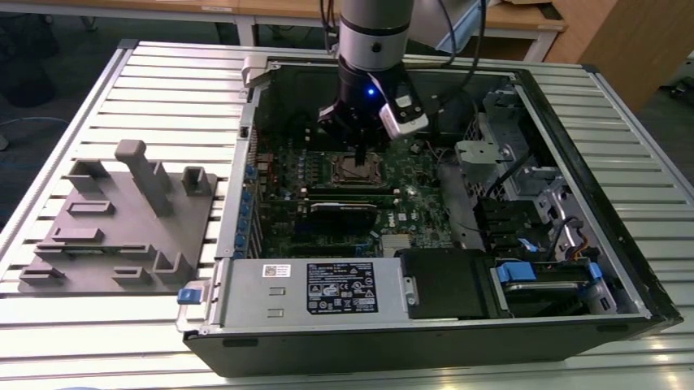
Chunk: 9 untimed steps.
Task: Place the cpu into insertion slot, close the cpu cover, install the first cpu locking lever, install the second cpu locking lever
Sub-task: 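Install the second cpu locking lever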
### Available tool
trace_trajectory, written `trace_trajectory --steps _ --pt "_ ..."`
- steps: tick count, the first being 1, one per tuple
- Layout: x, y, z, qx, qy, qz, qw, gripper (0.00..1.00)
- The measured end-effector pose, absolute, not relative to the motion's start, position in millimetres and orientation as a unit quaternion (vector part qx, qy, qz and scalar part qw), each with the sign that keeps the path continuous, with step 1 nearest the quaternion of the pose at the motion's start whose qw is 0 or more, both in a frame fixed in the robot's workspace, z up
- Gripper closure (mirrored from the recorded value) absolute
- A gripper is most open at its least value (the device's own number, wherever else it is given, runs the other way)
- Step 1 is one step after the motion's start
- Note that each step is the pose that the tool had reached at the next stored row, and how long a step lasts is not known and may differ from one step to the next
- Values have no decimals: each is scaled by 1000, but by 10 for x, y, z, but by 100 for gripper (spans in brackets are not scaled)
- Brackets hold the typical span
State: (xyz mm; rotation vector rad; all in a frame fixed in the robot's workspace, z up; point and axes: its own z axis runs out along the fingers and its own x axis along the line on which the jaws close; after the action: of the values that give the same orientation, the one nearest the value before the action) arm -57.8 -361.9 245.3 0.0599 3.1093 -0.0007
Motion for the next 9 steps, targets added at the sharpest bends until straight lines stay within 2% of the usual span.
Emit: trace_trajectory --steps 9 --pt "-579 -3656 2449 19 1000 0 16 89"
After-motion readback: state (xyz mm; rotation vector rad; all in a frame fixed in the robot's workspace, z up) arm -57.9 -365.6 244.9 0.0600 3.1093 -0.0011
